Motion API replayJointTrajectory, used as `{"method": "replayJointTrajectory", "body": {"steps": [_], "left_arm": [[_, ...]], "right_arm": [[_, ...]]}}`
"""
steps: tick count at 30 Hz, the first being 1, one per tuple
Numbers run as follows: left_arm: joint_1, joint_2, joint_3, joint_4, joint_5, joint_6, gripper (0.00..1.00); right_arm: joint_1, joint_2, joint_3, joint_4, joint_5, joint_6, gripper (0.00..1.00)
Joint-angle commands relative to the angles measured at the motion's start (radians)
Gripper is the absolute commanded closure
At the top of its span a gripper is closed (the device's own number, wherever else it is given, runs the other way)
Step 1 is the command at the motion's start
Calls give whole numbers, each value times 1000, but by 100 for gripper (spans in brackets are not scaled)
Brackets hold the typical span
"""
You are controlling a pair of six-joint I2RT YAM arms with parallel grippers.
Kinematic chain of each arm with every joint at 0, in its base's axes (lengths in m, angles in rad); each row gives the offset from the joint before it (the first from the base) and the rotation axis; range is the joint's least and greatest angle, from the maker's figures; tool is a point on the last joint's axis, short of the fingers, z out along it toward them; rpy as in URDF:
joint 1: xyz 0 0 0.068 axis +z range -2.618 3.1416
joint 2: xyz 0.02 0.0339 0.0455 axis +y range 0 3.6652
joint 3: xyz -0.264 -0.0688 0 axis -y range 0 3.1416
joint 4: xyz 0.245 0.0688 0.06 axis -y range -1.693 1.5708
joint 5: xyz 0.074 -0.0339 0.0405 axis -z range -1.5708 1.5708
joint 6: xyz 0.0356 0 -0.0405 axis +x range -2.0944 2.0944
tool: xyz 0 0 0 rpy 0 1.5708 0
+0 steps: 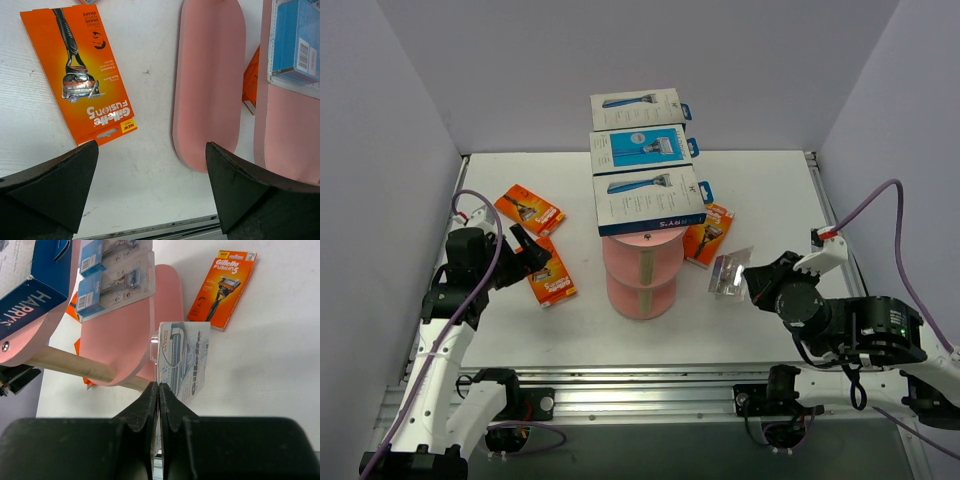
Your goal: Place and organize the shaving razors onto the shelf
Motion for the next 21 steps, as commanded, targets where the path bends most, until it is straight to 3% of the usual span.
{"method": "replayJointTrajectory", "body": {"steps": [1,7,12,17,18,21], "left_arm": [[5,-3,-1,66,28,11,3],[5,-1,-7,72,41,9,3],[5,7,-8,78,61,9,3],[5,11,-10,78,75,12,3],[4,11,-10,78,77,12,4],[5,11,-10,83,78,12,4]], "right_arm": [[8,69,29,-31,105,-18,100],[-21,140,33,-87,168,2,100],[-235,180,-1,96,64,-249,100],[-588,122,-112,388,-307,-521,100],[-702,117,-138,413,-369,-545,100],[-894,126,-187,495,-620,-605,100]]}}
